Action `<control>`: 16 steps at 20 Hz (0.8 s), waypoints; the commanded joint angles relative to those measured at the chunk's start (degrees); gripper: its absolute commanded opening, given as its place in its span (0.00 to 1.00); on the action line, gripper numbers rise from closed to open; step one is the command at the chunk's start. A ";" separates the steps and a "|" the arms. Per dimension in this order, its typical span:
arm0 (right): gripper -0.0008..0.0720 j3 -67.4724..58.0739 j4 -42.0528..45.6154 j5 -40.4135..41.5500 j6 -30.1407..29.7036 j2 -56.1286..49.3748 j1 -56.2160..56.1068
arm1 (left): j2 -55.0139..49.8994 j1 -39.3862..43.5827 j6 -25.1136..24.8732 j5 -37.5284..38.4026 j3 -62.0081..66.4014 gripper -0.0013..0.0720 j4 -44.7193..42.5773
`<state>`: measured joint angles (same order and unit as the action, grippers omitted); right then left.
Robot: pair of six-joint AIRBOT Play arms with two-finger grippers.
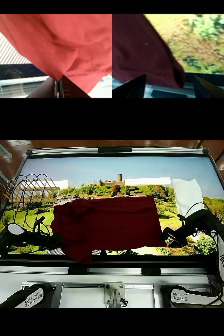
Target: Fold the shirts.
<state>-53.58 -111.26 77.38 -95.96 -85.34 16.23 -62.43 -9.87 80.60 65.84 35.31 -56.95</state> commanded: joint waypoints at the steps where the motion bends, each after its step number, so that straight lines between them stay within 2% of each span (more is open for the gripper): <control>1: 0.90 1.07 -1.27 -7.19 0.94 -1.51 -3.30 | 2.51 0.00 0.00 -0.07 0.07 0.07 0.02; 2: 0.68 1.07 -1.29 -8.31 1.36 -1.51 -4.11 | 3.02 -0.02 -0.02 -0.09 0.07 0.07 0.00; 3: 0.37 1.03 -1.42 -8.87 1.46 -1.51 -4.66 | 3.26 -0.15 -0.02 -0.11 0.07 0.07 0.00; 4: 0.12 0.76 -2.38 -8.76 1.29 -1.51 -4.96 | 3.43 -0.35 -0.02 -0.26 0.07 0.07 0.00; 7: 0.13 -2.25 -7.61 -6.97 -3.15 0.74 -4.98 | 3.56 -0.98 -1.53 0.22 3.13 0.06 -0.02; 10: 0.13 -10.56 -11.04 -7.04 -7.28 7.45 -4.98 | 5.70 -1.18 -2.71 1.22 14.84 0.06 -0.24; 13: 0.12 -25.03 -11.67 -8.92 -10.36 16.96 -4.98 | 9.60 -1.18 -5.11 1.18 35.41 0.06 -0.20; 16: 0.13 -40.54 -10.43 -17.97 -11.34 27.82 -4.96 | 13.16 -1.18 -5.35 -2.03 60.30 0.07 -0.20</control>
<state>-81.38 -121.82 66.83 -105.27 -66.43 11.22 -52.34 -11.00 76.29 66.39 75.68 -57.06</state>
